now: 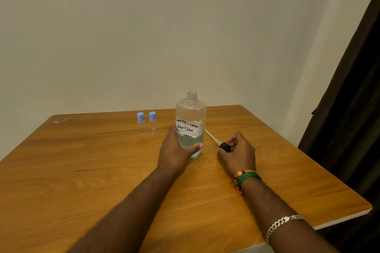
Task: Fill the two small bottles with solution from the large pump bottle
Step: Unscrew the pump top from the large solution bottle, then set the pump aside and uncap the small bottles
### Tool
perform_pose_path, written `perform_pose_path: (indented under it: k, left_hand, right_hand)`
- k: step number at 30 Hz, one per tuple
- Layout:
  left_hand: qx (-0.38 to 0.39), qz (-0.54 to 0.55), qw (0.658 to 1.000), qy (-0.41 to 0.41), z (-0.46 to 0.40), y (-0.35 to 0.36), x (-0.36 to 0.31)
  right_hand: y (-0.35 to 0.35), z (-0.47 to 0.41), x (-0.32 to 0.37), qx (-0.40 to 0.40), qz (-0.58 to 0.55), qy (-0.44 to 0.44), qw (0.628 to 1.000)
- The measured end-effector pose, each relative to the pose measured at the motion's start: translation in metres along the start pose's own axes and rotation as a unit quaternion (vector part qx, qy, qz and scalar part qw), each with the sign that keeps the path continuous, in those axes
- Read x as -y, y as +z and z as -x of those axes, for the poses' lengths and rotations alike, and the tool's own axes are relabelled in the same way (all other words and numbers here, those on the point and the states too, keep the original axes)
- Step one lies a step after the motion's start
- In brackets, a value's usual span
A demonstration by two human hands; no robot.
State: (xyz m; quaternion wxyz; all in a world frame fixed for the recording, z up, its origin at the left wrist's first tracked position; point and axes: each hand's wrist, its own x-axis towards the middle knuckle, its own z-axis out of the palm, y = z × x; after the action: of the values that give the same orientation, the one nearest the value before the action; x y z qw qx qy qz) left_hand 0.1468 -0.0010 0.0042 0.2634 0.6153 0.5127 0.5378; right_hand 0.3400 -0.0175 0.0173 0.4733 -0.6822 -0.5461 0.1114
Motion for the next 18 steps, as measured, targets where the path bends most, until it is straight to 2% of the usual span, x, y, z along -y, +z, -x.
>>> perform_pose_path:
  k: [6,18]
  left_hand:
    - [-0.003,-0.008,1.0,0.001,0.0005,0.0011,0.0009]
    - [-0.007,-0.025,1.0,0.002,0.0025,0.0022,0.0019]
  right_hand:
    - [0.0005,0.0005,-0.0047,-0.024,-0.002,0.005,1.0]
    - [0.002,0.0002,-0.0091,-0.011,-0.013,0.002,1.0]
